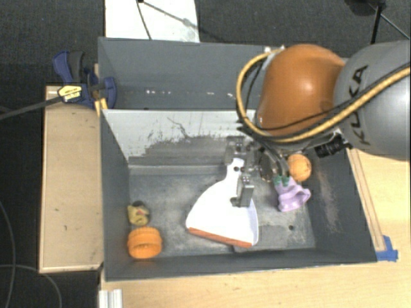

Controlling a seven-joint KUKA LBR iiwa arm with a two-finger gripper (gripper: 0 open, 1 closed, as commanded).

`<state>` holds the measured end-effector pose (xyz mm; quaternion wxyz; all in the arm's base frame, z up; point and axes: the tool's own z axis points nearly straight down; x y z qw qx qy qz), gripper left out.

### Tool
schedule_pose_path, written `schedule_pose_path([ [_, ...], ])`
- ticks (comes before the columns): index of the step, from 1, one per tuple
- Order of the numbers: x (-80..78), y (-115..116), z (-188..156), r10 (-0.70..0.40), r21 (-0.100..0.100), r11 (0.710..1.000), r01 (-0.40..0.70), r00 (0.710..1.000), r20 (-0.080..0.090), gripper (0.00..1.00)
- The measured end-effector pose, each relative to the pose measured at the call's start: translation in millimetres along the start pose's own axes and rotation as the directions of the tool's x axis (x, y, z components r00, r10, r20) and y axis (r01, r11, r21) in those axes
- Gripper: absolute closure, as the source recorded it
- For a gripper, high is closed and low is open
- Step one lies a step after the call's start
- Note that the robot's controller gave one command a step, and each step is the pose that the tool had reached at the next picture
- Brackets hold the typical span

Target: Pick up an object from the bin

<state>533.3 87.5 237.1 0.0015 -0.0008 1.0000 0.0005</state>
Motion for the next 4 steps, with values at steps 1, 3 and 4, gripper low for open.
schedule_pose_path([
  [1, 1.0, -14, 47, -0.004, -0.001, 1.000, 0.004, 1.000, 0.007, 0.00],
  [3, -8.9, -52, 126, 0.189, 0.000, 0.982, -0.189, 0.982, 0.000, 0.00],
  [4, -25.0, -44, 131, 0.013, 0.002, 1.000, -0.013, 1.000, -0.003, 0.00],
])
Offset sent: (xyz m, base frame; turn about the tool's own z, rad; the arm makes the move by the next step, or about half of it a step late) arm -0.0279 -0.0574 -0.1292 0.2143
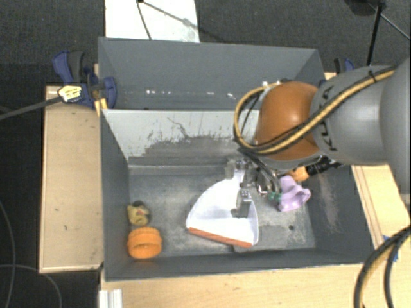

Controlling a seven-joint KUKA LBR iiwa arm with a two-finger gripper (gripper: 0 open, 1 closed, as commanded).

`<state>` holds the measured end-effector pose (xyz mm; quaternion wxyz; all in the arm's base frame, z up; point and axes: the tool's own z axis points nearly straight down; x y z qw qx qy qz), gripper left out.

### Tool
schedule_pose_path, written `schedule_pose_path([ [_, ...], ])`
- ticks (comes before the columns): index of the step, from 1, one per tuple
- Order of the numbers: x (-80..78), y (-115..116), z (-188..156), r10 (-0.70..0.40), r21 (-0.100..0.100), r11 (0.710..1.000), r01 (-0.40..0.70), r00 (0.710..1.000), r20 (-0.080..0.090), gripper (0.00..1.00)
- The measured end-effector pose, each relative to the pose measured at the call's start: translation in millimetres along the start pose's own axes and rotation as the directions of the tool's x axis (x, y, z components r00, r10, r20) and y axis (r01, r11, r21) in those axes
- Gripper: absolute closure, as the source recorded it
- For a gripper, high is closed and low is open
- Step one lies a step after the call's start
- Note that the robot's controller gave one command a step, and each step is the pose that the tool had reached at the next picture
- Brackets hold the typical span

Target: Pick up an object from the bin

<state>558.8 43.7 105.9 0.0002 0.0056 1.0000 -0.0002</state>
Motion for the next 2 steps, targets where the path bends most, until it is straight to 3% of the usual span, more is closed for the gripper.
schedule_pose_path([
  [1, -3.2, 4, -1, -0.007, -0.001, 1.000, 0.007, 1.000, 0.006, 0.00],
  [2, 12.1, 45, 29, -0.379, -0.001, 0.926, 0.379, 0.926, 0.004, 1.00],
])
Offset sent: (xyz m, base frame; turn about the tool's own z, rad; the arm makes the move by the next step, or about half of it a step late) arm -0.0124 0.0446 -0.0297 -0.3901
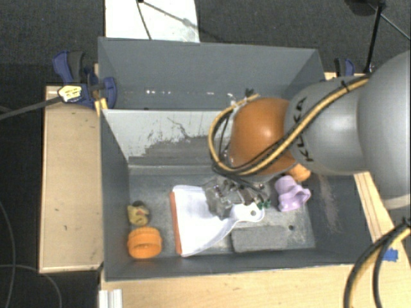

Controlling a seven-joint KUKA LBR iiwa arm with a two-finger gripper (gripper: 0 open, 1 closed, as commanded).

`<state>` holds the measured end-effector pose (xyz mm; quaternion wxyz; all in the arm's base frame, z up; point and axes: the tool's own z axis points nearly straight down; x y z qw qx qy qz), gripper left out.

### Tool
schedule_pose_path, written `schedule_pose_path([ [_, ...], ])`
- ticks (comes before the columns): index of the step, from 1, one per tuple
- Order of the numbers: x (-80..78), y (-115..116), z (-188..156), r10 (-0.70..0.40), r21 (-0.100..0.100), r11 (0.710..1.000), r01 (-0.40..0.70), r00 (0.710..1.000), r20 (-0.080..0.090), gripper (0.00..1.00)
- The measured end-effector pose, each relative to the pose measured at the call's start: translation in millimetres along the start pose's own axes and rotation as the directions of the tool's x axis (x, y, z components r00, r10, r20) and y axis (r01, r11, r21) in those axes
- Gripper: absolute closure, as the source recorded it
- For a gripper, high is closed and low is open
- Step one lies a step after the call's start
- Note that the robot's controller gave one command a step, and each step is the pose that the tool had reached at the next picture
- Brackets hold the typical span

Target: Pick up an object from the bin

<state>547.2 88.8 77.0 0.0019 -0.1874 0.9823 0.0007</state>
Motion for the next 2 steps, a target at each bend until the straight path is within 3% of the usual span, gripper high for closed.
schedule_pose_path([
  [1, 0.1, 0, 0, 0.001, 0.000, 1.000, -0.001, 1.000, 0.000, 1.00],
  [2, 7.0, -33, -18, -0.035, -0.001, 0.999, 0.035, 0.999, -0.002, 1.00],
])
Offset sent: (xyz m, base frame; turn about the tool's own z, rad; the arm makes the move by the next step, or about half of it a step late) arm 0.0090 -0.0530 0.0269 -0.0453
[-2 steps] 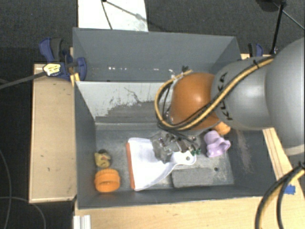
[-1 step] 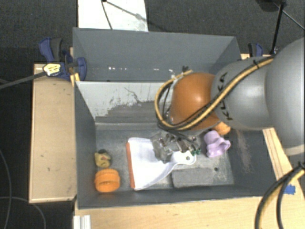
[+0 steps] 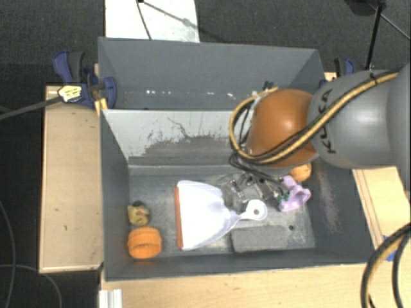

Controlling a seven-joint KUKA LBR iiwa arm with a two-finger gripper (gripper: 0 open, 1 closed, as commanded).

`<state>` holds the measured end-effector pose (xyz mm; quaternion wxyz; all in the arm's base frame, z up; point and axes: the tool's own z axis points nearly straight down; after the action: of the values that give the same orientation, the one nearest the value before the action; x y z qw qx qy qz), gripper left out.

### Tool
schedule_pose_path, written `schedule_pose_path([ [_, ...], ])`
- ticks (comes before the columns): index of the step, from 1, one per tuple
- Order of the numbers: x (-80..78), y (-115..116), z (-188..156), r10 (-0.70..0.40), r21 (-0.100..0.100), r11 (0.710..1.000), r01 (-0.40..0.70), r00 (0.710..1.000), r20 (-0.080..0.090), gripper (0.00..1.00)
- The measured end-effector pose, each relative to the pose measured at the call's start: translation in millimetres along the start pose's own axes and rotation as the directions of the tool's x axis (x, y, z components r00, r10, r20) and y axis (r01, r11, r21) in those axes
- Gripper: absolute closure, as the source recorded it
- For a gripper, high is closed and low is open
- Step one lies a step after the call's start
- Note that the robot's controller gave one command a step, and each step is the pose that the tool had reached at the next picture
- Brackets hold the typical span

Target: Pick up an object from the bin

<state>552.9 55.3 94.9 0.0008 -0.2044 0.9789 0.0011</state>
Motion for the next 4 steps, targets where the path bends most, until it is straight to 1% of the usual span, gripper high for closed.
schedule_pose_path([
  [1, 6.5, -20, -19, 0.007, 0.003, 1.000, -0.007, 1.000, 0.001, 1.00],
  [2, 8.3, -24, -44, 0.016, 0.003, 1.000, -0.016, 1.000, 0.005, 0.00],
  [3, 8.5, -24, -42, 0.018, 0.002, 1.000, -0.018, 1.000, 0.004, 0.00],
  [4, 14.5, -10, -19, -0.086, 0.003, 0.996, 0.086, 0.996, 0.003, 0.00],
])
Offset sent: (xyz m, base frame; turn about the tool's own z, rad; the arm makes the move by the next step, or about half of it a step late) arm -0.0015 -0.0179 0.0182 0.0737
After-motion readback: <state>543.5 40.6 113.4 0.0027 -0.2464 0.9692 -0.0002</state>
